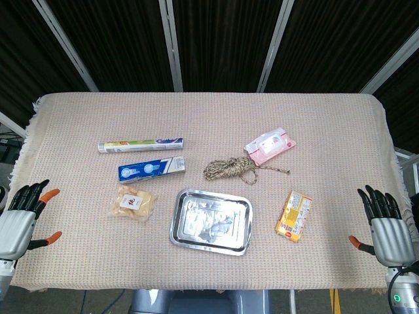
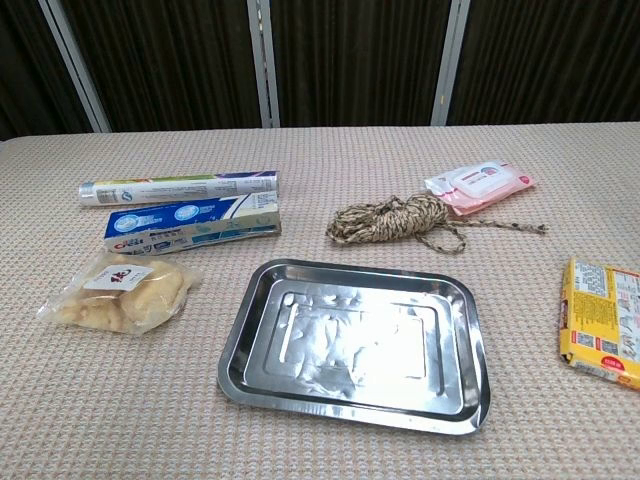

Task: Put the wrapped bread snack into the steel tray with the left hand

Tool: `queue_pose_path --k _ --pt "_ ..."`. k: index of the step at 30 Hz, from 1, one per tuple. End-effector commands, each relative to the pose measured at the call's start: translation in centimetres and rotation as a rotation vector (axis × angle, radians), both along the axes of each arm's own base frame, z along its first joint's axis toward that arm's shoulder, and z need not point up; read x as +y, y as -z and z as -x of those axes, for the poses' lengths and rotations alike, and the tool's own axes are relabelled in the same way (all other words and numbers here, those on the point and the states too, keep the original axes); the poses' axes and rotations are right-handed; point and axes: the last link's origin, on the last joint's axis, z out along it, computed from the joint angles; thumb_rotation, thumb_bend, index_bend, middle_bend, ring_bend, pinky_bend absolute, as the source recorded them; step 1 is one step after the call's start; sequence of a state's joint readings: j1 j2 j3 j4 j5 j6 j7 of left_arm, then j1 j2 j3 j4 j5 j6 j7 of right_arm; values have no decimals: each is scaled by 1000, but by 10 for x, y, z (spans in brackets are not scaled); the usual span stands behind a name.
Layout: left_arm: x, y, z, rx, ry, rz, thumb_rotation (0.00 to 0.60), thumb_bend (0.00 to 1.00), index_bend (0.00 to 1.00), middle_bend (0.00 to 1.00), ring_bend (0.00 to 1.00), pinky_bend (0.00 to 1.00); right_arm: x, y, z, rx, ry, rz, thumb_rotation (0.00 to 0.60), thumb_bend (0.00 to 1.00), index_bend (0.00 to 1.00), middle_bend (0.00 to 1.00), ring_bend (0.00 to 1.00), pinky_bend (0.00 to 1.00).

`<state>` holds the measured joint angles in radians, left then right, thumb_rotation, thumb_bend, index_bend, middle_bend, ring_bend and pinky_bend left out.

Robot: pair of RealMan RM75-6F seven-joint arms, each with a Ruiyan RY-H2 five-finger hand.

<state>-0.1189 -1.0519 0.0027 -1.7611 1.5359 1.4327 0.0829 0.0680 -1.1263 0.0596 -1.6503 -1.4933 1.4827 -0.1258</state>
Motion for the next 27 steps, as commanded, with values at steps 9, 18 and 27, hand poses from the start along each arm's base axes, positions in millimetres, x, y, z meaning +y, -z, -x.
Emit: queue_pose_path --k 9,18,27 --pt "-4 -1 2 -7 -7 -3 600 45 160 0 0 0 0 0 -1 -4 -12 -1 600 0 7 0 0 0" --pt "-8 -3 2 -9 -7 -11 600 47 159 0 0 0 2 -1 -1 -8 -19 4 600 0 7 0 0 0" --pt "-4 1 -1 -1 10 8 600 46 160 0 0 0 3 -2 1 -13 -15 8 600 0 7 0 0 0"
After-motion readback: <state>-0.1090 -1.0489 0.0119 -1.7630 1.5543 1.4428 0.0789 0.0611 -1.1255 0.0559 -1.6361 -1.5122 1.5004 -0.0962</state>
